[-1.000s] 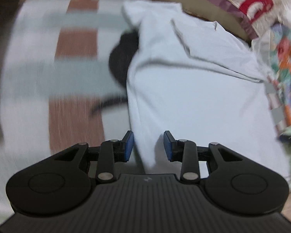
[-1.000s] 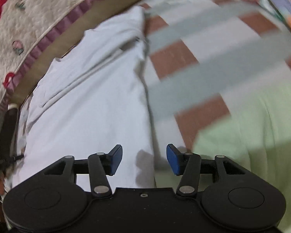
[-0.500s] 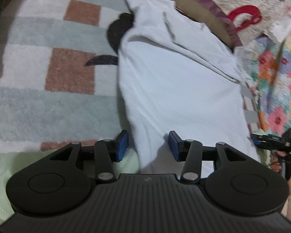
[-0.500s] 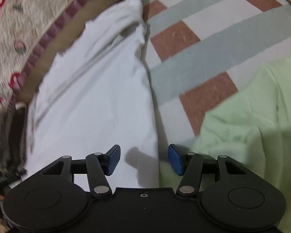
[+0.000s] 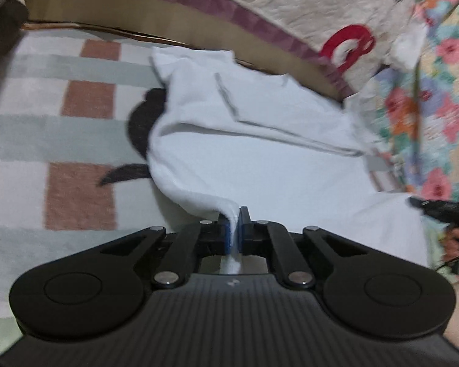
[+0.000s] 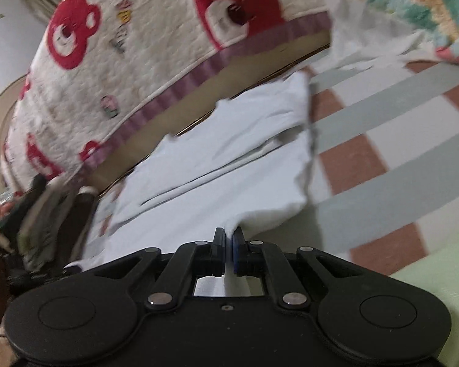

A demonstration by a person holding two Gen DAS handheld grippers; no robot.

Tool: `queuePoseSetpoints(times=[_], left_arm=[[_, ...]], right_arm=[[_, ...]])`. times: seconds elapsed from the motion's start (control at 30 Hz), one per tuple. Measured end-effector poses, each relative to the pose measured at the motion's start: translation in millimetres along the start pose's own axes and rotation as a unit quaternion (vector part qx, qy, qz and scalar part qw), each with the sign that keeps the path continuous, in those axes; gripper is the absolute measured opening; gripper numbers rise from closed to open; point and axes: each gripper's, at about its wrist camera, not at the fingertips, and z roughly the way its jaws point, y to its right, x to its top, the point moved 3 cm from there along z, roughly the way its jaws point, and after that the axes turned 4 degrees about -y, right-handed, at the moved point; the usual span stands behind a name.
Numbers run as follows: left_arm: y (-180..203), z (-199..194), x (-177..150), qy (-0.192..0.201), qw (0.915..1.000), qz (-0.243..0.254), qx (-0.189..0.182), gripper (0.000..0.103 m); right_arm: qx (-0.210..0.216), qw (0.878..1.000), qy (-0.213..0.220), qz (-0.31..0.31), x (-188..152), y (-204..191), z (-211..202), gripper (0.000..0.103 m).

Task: Fold clothes
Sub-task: 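Open both grippers and smooth the folded shirt on the blanket, then pinch the shirt hem with the left gripper while the right gripper pinches the hem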

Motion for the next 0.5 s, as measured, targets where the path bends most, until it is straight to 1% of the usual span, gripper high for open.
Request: queuePoseSetpoints(times=[0.07, 0.17, 0.23, 0.27, 0.3, 0.33, 0.37, 0.43, 0.5], left_arm=[[1.1, -2.0, 10.5, 0.015, 0.9998, 0.004, 0.008, 0.004], [2.9, -5.0, 26.3, 0.037, 0.999, 0.009, 0.021, 0.004], [3.0, -7.5, 47.8, 0.07, 0.9971, 0.009, 0.029, 0.004], [1.7, -4.2, 56.0, 0.074, 0.9969, 0.003, 0.027, 0.004], [0.3, -0.1, 63.5, 0.075, 0.9969, -0.005, 0.023, 0.004], [0.5, 5.3, 67.3, 0.073, 0.9971, -0.006, 0.022, 0.004], [0.8, 12.5, 68.3, 0.067, 0.9973, -0.003, 0.03, 0.004], [1.5, 32.4, 64.5, 0.045, 0.9977, 0.015, 0.049, 0.004], [-5.5, 44.8, 53.7, 0.026, 0.9984, 0.018, 0.047, 0.004]], right_arm=[[0.004, 1.0, 0.027, 0.006, 8.2, 2.7, 0.2, 0.006], [0.015, 0.997, 0.075, 0.007, 33.2, 5.7, 1.5, 0.006], [0.024, 0.994, 0.109, 0.015, 50.4, 8.5, 2.4, 0.006], [0.029, 0.992, 0.123, 0.023, 58.1, 10.7, 5.2, 0.006], [0.034, 0.989, 0.137, 0.031, 65.8, 12.9, 8.0, 0.006], [0.03, 0.989, 0.143, 0.038, 68.9, 16.3, 15.4, 0.006], [0.02, 0.988, 0.144, 0.043, 69.6, 20.4, 25.4, 0.006], [0.006, 0.988, 0.145, 0.059, 69.1, 29.5, 44.1, 0.006], [0.008, 0.985, 0.142, 0.094, 61.8, 41.2, 60.1, 0.006]])
